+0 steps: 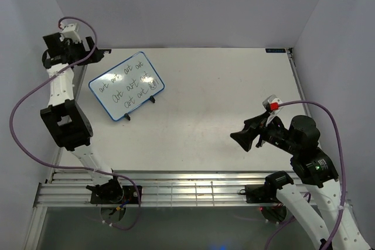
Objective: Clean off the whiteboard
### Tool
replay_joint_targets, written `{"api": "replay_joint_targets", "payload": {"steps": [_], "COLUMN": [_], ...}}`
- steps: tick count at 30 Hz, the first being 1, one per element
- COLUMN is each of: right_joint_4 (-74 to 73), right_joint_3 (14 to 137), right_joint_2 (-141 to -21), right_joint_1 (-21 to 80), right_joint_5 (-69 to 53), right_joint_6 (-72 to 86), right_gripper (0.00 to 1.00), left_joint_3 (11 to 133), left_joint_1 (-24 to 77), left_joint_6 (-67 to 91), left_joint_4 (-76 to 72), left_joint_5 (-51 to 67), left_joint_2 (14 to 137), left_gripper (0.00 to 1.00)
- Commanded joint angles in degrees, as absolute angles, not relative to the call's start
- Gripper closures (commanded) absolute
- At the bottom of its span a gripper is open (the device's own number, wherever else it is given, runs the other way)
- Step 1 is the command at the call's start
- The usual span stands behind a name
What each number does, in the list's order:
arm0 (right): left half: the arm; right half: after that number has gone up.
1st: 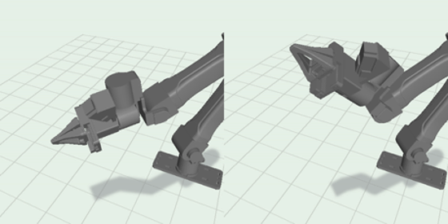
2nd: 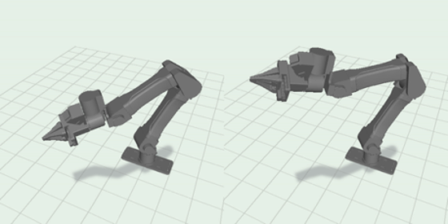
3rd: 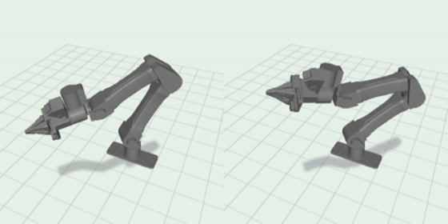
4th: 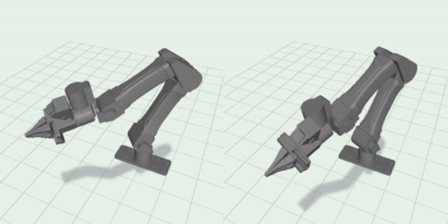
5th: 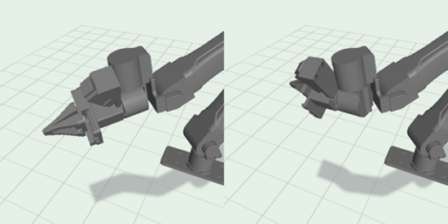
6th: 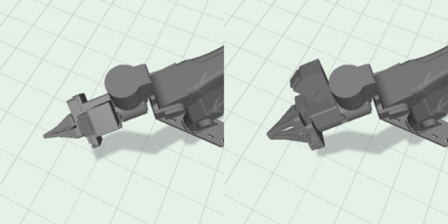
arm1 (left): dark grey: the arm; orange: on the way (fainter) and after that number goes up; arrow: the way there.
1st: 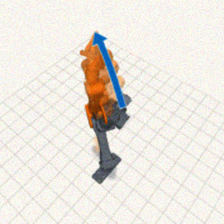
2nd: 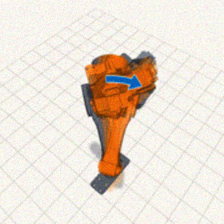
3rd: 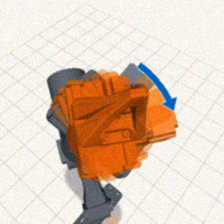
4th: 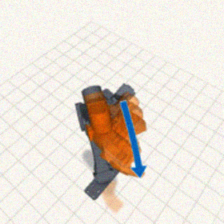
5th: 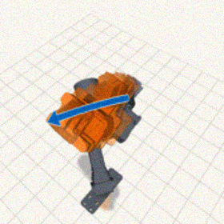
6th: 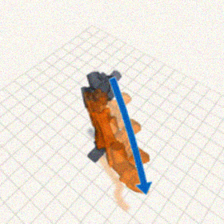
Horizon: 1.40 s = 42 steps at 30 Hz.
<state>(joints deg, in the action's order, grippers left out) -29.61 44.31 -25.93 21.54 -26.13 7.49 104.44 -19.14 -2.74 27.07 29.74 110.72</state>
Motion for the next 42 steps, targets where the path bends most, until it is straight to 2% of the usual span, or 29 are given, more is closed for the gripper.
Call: {"api": "replay_joint_targets", "payload": {"steps": [1, 7, 11, 15, 21, 29, 38, 42], "right_joint_4": [-28.0, -29.3, -29.8, -30.0, -30.9, -30.1, -30.1, -30.0], "right_joint_3": [44.6, 46.9, 48.0, 48.7, 48.9, 49.1, 49.0, 49.0], "right_joint_2": [-27.1, -25.8, -25.8, -25.2, -24.8, -26.7, -28.0, -28.4], "right_joint_1": [24.7, 26.0, 27.0, 27.6, 28.1, 28.1, 28.1, 28.1], "right_joint_5": [-25.1, -22.8, -23.7, -24.5, -24.2, -23.9, -23.8, -23.4], "right_joint_6": [5.8, 5.3, 4.9, 4.8, 4.5, 4.3, 4.1, 4.1], "right_gripper": [0.10, 0.10, 0.10, 0.10, 0.10, 0.10, 0.10, 0.10], "left_joint_3": [99.7, 81.2, 68.5, 60.6, 58.3, 58.4, 53.8, 50.0], "left_joint_1": [-23.1, -33.2, -34.8, -35.1, -37.1, -37.7, -37.7, -37.8], "left_joint_6": [-1.2, 10.0, 10.8, 12.2, 15.6, 14.3, 16.7, 14.6], "left_joint_4": [21.0, 8.7, 3.5, -4.0, -8.4, -8.7, -18.9, -19.9], "left_joint_5": [39.5, 47.3, 47.6, 53.4, 59.4, 55.6, 69.4, 70.1], "left_joint_2": [102.9, 93.9, 87.5, 85.8, 92.2, 95.2, 101.8, 102.3], "left_gripper": [0.02, 0.02, 0.02, 0.02, 0.02, 0.02, 0.02, 0.03]}}
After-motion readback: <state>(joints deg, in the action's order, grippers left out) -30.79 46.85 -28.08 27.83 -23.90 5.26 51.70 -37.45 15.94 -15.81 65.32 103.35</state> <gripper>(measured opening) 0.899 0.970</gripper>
